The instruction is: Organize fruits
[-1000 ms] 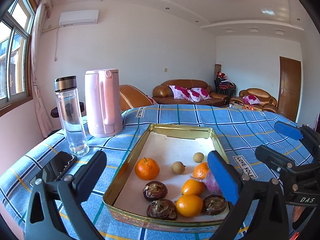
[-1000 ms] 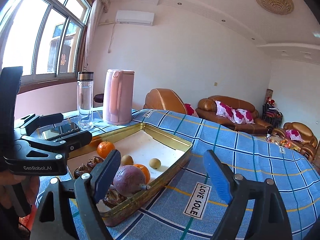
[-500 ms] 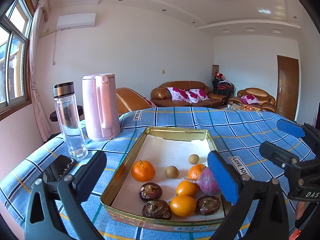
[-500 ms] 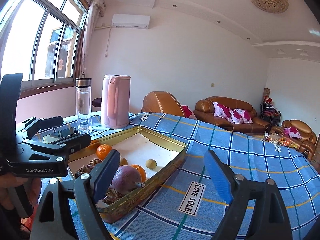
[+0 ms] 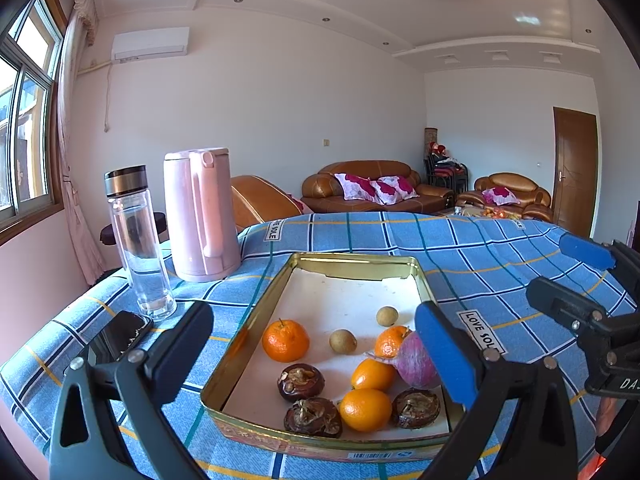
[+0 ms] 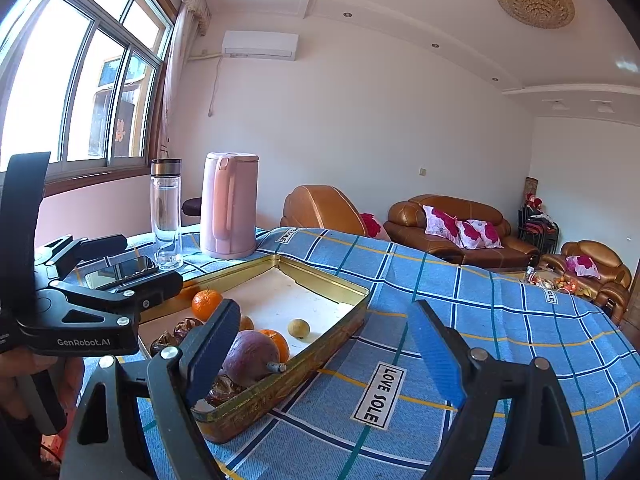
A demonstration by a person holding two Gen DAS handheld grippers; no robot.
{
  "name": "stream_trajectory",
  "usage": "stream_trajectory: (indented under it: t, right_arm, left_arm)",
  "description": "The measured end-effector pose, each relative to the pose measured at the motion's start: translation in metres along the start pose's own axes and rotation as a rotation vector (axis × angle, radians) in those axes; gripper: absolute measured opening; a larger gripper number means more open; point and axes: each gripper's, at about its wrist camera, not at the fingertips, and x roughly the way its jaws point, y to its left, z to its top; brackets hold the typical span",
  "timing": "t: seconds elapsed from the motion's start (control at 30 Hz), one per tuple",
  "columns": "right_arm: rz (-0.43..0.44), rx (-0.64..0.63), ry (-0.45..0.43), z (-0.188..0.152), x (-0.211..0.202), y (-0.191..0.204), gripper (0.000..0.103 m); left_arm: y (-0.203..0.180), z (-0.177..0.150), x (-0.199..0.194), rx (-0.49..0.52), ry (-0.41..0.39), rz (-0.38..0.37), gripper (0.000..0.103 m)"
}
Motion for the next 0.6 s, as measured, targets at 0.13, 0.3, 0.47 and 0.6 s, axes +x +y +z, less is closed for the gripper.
stream_trajectory:
  t: [0.13, 0.3, 0.47, 0.6]
  right_arm:
    - [0.0, 0.0, -0.004, 0.0, -0.002, 0.0, 0.087]
    - [-0.008, 0.004, -0.011, -0.001, -0.005, -0.002, 0.087]
    - [-0.016, 0.015, -0.017, -0.002, -0.009, -0.008, 0.087]
    - [-0.023, 0.025, -0.018, -0.003, -0.01, -0.012, 0.087]
  left_arm:
    - [-0.002, 0.0, 0.0, 0.013, 0.002, 0.005, 0.103]
    - [-0.005, 0.001, 0.001, 0.028, 0.016, -0.004, 0.103]
    - [-0.011, 0.002, -0.002, 0.054, 0.007, 0.011, 0.103]
    - [-0.014, 0.004, -0.007, 0.056, -0.015, 0.0, 0.103]
